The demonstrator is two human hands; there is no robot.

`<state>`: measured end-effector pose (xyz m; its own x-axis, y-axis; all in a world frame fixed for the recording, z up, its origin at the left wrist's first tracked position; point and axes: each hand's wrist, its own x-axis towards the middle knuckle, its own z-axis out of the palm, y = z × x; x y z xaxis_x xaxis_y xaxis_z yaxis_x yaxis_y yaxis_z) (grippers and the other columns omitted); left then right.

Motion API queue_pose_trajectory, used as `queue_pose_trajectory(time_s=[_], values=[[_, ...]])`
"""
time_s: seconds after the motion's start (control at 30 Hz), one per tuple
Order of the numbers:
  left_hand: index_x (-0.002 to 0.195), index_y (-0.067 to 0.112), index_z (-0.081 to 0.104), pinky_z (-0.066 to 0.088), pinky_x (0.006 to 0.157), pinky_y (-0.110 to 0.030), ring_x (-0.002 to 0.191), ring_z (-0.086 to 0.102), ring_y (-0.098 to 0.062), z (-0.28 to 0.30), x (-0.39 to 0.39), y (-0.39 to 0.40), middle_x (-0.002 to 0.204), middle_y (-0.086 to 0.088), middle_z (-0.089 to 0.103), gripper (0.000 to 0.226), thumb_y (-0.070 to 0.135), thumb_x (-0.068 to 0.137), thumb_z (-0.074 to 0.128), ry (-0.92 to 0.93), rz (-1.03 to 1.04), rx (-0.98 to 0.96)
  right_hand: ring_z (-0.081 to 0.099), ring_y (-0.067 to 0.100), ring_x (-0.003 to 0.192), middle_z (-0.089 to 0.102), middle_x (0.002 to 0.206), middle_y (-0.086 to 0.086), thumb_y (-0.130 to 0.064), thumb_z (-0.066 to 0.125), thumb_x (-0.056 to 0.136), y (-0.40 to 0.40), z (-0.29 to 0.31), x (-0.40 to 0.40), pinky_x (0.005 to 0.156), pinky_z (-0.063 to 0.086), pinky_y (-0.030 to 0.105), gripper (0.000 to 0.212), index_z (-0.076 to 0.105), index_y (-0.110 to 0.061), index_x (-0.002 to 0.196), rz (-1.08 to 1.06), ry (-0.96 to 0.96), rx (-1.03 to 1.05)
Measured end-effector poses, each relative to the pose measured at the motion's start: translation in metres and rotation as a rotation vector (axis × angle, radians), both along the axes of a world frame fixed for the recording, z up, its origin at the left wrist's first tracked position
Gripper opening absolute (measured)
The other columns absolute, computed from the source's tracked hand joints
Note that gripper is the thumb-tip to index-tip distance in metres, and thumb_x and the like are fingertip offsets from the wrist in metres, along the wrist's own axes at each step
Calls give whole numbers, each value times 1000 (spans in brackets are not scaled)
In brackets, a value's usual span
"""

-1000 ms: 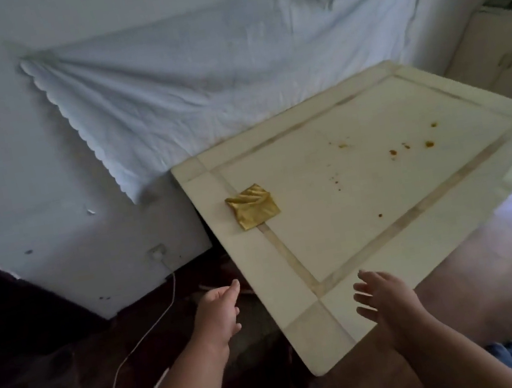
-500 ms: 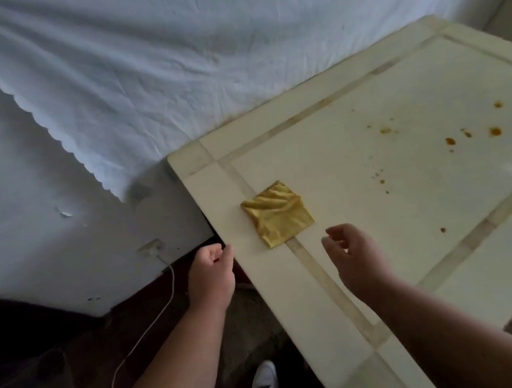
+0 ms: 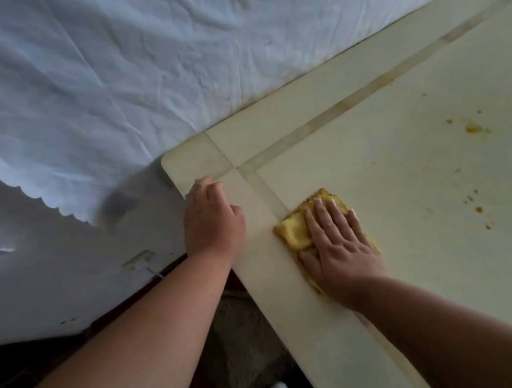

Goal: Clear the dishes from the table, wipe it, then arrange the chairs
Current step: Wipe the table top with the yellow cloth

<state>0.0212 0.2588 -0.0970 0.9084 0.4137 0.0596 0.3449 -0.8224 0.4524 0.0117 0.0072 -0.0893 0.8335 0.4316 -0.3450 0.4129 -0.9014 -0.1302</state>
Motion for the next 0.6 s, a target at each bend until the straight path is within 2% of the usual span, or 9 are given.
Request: queue_pose_trajectory(time_s=[0.13, 0.23, 0.4, 0.6], values=[[137, -2, 60, 26, 128, -61, 152, 38, -47, -19, 9, -5, 158, -27, 49, 52, 16, 90, 47, -60, 19, 83, -40, 12, 157, -34, 174, -8, -70, 10, 105, 22, 1, 33, 133, -16, 45, 81, -21, -33, 170, 19, -16, -3], [142, -1, 57, 21, 129, -62, 156, 34, -45, -26, 9, -9, 162, -26, 45, 55, 18, 92, 48, -85, 11, 112, -38, 12, 158, -32, 176, -7, -70, 11, 105, 40, 0, 65, 133, -16, 45, 81, -18, -33, 170, 37, -22, -3], [150, -1, 53, 23, 126, -67, 159, 29, -45, -31, 14, -6, 167, -27, 39, 62, 22, 93, 46, -45, -47, 179, -25, 14, 164, -18, 181, -5, -71, 12, 102, 82, -8, 125, 135, -10, 47, 84, -5, -31, 174, 3, -91, 47], [159, 1, 45, 15, 129, -65, 164, 19, -41, -33, 16, -5, 172, -25, 30, 66, 31, 100, 41, 37, -65, 262, -23, 15, 165, -17, 181, -8, -76, 9, 103, 122, -11, 175, 134, -13, 49, 80, -5, -38, 173, -14, -104, 84]])
